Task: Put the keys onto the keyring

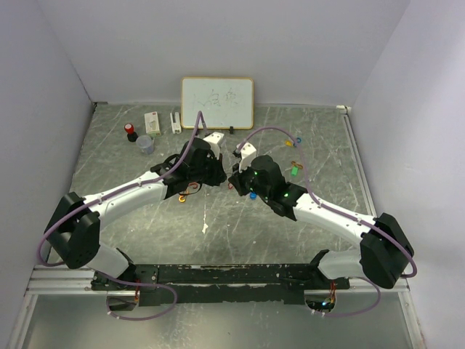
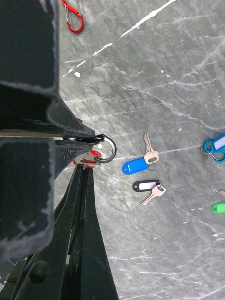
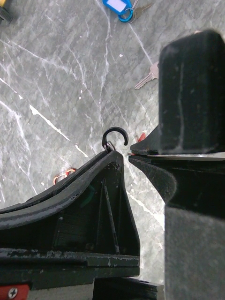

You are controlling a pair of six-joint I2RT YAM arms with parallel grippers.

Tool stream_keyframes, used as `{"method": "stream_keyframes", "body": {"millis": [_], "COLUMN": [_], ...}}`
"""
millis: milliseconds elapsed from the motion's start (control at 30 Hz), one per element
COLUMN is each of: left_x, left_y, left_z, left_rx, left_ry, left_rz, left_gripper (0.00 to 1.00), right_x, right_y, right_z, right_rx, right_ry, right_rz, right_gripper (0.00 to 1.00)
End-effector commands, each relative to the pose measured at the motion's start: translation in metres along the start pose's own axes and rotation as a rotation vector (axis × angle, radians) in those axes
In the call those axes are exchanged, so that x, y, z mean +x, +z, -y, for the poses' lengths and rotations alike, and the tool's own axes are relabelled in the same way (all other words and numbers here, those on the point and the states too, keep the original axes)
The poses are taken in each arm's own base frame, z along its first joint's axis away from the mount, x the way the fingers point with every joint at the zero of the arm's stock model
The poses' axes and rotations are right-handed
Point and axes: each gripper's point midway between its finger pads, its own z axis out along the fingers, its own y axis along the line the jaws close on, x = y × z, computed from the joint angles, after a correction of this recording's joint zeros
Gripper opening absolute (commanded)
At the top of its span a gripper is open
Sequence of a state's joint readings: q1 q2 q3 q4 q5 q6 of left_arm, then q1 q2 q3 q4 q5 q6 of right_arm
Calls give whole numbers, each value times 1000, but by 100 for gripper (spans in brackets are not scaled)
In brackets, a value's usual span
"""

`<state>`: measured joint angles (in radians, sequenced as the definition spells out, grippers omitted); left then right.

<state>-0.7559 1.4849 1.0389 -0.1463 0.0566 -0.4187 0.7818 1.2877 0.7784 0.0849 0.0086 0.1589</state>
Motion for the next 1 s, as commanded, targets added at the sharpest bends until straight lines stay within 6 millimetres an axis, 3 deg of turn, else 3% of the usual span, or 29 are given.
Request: {"method": "stream_keyframes", "body": {"millis": [0,967], "left_x": [-19,-4], "left_y": [-5,-5], "left_z": [10,11], "left_rx": [42,65], "left_ry": [5,12], "left_rz": [48,-7], "left_gripper": [7,7], "right_x": [1,-1], "right_y": [1,2], "right_z": [4,10], "right_rx": [16,48], "right_ry": [-8,-14], "right_rz": [2,8], "right_gripper": [0,0]}}
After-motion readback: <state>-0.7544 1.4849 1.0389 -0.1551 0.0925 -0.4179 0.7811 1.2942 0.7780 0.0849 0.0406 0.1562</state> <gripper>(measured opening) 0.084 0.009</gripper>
